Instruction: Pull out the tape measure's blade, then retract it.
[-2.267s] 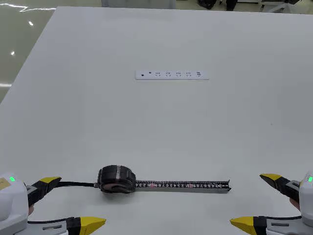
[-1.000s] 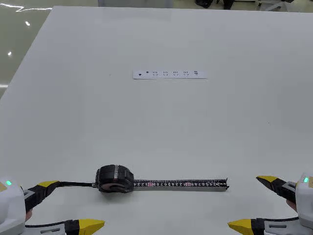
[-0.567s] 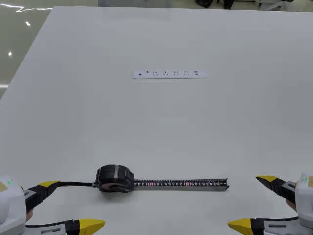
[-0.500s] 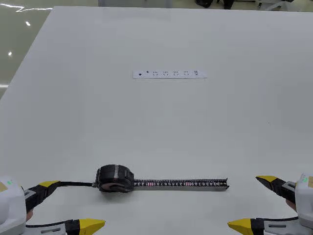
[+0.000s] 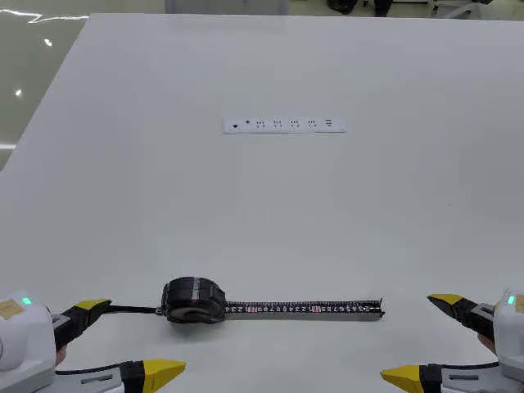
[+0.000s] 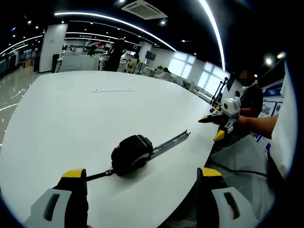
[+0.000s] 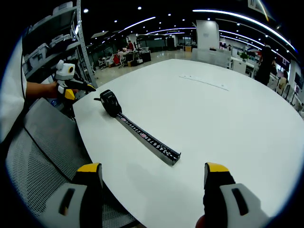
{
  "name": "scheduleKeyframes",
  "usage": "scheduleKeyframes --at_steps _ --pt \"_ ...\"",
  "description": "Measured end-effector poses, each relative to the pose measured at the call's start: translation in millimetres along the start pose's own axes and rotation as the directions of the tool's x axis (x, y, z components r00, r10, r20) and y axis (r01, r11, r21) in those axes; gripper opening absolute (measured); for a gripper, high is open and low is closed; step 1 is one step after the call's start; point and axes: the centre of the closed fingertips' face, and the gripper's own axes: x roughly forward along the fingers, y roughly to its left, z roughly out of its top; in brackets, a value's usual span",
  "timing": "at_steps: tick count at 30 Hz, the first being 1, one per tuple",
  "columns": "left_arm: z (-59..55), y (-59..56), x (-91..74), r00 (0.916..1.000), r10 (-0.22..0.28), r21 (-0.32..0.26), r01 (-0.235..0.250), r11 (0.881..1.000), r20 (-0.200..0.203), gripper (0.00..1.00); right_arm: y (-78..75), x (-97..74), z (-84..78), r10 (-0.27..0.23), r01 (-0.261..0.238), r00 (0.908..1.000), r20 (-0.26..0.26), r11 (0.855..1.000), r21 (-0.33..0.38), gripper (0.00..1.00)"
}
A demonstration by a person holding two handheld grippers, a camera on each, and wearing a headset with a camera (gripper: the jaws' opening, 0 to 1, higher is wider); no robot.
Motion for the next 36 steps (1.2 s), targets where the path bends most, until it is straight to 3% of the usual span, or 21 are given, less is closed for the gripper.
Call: scheduleKeyframes --at_steps 20,36 --pt "11.0 -11.0 25.1 0.9996 -0.017 -0.007 0.017 1.0 -0.021 0.9 0.5 2.0 3.9 0.011 -0.011 0.9999 0.012 1.0 0.007 0.89" --pt "7.3 -12.3 47.1 0.9967 -0.024 -0.061 0.02 0.998 -0.077 0.89 -0.1 2.7 4.0 0.014 -0.014 0.9997 0.02 1.0 0.014 0.89"
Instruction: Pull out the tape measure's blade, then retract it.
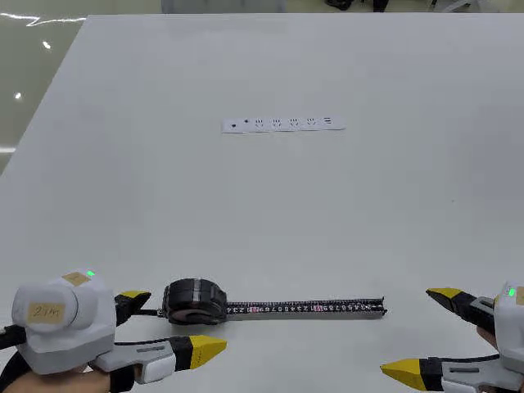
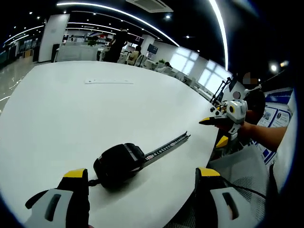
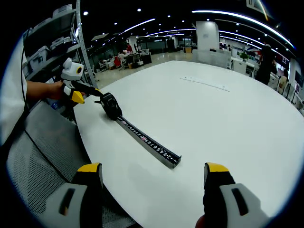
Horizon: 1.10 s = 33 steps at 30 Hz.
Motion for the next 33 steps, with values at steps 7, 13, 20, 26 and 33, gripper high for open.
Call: scheduleKeyframes --at_steps 7,13,20,26,33 --pt "1.3 0.6 5.8 0.9999 0.008 -0.016 -0.008 1.0 -0.014 0.89 -1.9 -0.5 -1.6 -0.003 0.003 1.0 0.002 1.0 0.005 0.89" --pt "-1.9 1.4 12.1 0.9993 0.011 -0.035 -0.013 0.999 -0.036 0.89 -2.2 0.8 -1.6 -0.001 0.001 1.0 0.002 1.0 0.008 0.89" --pt "-4.2 -1.5 17.1 0.9986 0.019 -0.053 -0.022 0.998 -0.048 0.88 -0.7 3.4 -2.0 0.008 -0.008 1.0 0.0 1.0 0.01 0.89" --pt "-4.0 0.2 17.2 0.9987 0.028 -0.069 -0.031 0.997 -0.041 0.88 -0.6 5.2 -2.2 0.012 -0.012 0.9999 0.002 1.0 0.01 0.89" --pt "-1.8 2.4 20.0 0.9972 0.075 -0.112 -0.075 0.991 -0.007 0.88 -2.4 7.6 -1.0 0.013 -0.014 0.9999 0.004 1.0 0.012 0.88"
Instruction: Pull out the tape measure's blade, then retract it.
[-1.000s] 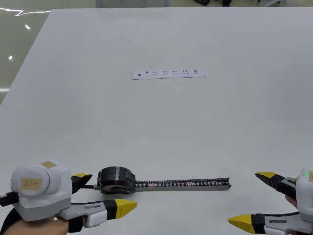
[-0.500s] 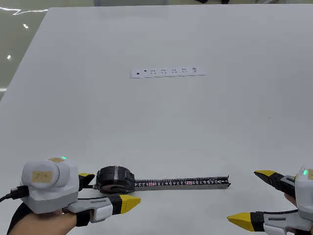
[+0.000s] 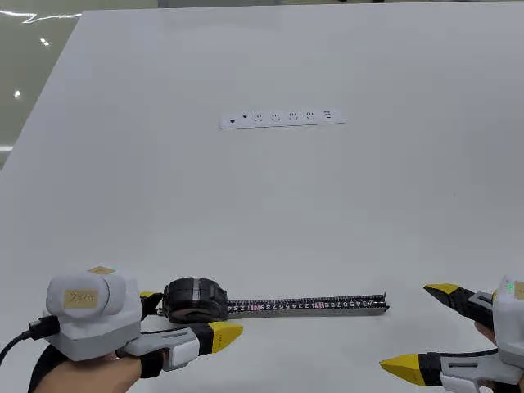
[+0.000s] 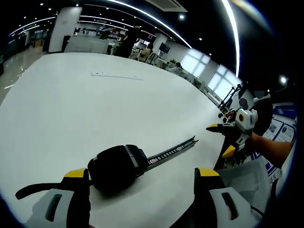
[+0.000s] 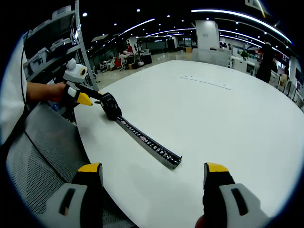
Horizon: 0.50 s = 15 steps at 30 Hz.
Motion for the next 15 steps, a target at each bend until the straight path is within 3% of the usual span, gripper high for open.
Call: scheduleKeyframes --at_steps 7,15 --pt "-3.9 4.9 3.7 0.9983 0.058 -0.039 -0.057 0.998 0.01 0.83 -0.9 2.3 2.0 0.005 -0.005 1.0 0.003 1.0 -0.001 0.88" --pt "-1.7 6.5 7.5 0.9955 0.088 -0.071 -0.086 0.994 0.034 0.82 -2.4 6.0 3.2 0.011 -0.011 0.9999 0.007 1.0 0.0 0.87"
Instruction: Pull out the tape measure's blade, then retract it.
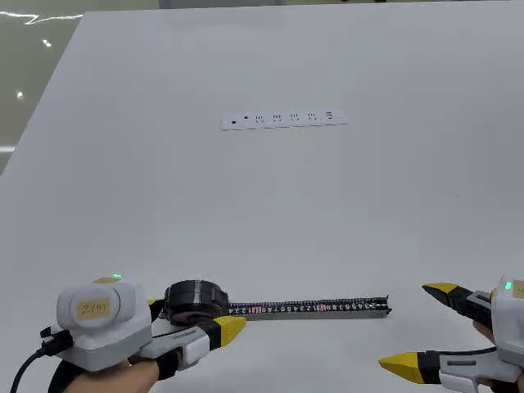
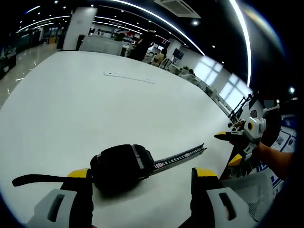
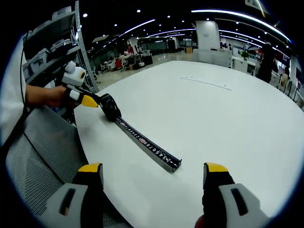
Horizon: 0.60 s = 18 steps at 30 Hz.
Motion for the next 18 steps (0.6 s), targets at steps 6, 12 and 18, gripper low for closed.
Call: scheduleKeyframes --at_steps 6,12,18 --pt "0.4 3.2 2.5 0.9987 0.05 -0.011 -0.05 0.999 0.012 0.78 -0.1 5.5 -0.1 0.009 -0.009 1.0 -0.001 1.0 -0.003 0.86" --pt "0.7 5.8 4.9 0.996 0.088 -0.038 -0.087 0.996 0.019 0.77 -1.7 9.1 -1.1 0.016 -0.016 0.9999 -0.004 1.0 -0.003 0.85" --pt "-0.1 9.1 7.0 0.9912 0.129 -0.047 -0.128 0.991 0.028 0.75 -2.7 16.1 -4.6 0.031 -0.031 0.9994 -0.013 0.999 -0.01 0.84"
